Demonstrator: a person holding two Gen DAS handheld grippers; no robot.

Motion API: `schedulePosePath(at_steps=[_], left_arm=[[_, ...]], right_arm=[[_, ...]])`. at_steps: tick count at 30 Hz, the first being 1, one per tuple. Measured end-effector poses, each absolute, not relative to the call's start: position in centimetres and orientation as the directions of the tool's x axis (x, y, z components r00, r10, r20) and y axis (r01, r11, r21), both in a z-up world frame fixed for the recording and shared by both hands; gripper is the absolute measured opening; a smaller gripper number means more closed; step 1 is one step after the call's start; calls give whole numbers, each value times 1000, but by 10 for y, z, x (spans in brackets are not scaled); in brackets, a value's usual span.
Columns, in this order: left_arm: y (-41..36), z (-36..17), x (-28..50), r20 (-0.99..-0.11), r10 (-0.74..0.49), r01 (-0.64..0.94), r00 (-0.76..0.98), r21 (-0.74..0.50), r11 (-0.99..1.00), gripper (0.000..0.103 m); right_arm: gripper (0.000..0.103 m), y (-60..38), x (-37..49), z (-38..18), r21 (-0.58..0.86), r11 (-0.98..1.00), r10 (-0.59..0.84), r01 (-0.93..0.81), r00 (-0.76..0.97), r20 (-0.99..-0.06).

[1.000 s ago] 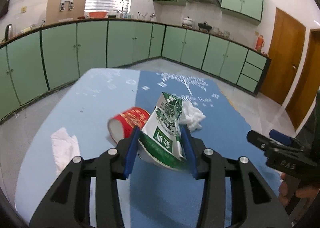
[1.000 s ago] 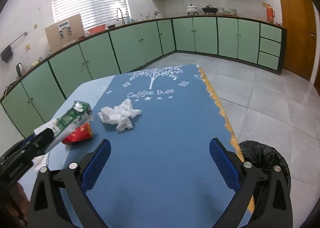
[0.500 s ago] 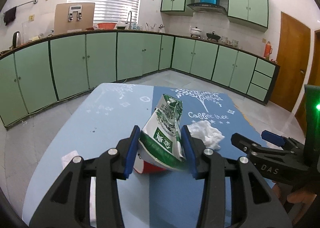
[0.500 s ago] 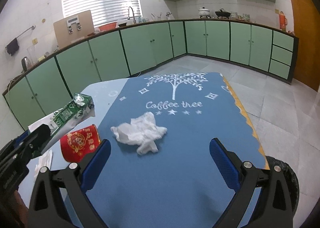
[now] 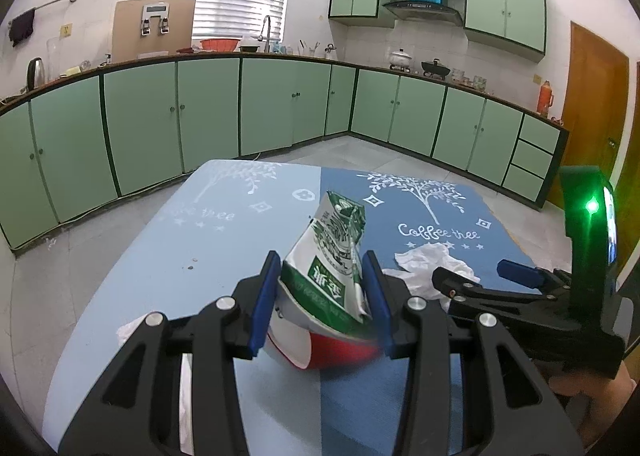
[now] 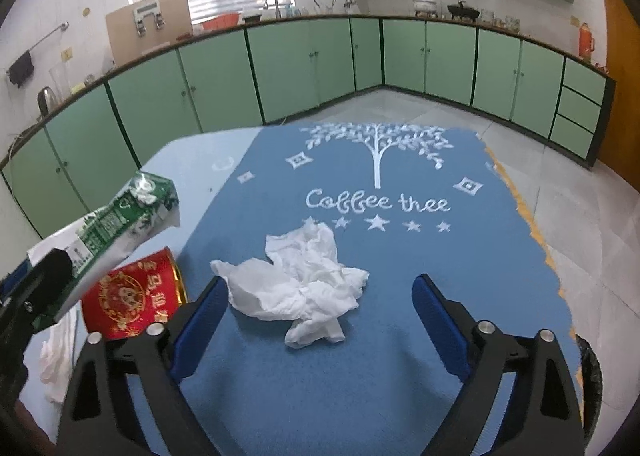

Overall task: Collect trash
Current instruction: 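Grasp the white tissue with the right tool while the left tool holds the carton, then carry the milk carton and tissue over the black bin with both tools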

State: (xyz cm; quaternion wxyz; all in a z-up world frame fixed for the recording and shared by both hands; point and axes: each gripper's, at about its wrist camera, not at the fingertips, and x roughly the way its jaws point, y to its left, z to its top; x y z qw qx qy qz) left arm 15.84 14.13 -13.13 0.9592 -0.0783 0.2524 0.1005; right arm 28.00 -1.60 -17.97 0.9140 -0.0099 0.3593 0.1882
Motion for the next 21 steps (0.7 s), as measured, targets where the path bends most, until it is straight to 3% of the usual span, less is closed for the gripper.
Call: schedulePosePath(at_steps=[4,7,8,11,21], left_arm=[[143,-134,163,-510,145,-228,848,-105,968,40],[143,-137,166,-522,135,-225,842,-112,968,40],[144,-138,166,-525,132,-224,841,-114,968,40],[142,-138,166,-527,122,-217,841,-122,969,39],[121,-121,155,-492,71,-166,868,-154,974,39]], right_arm=[[77,-12,287,-188,128,922,348,-366,633,-691],[46,-9,291,-194,155,907,376,-390,591,-714],[31,-8,292,-195,163,902,386,-399,580,-717],[14,-8,289,-193,165,893,403,-419,581,-707],[12,-50,261,-161,212,889,439,-405,627,-643]])
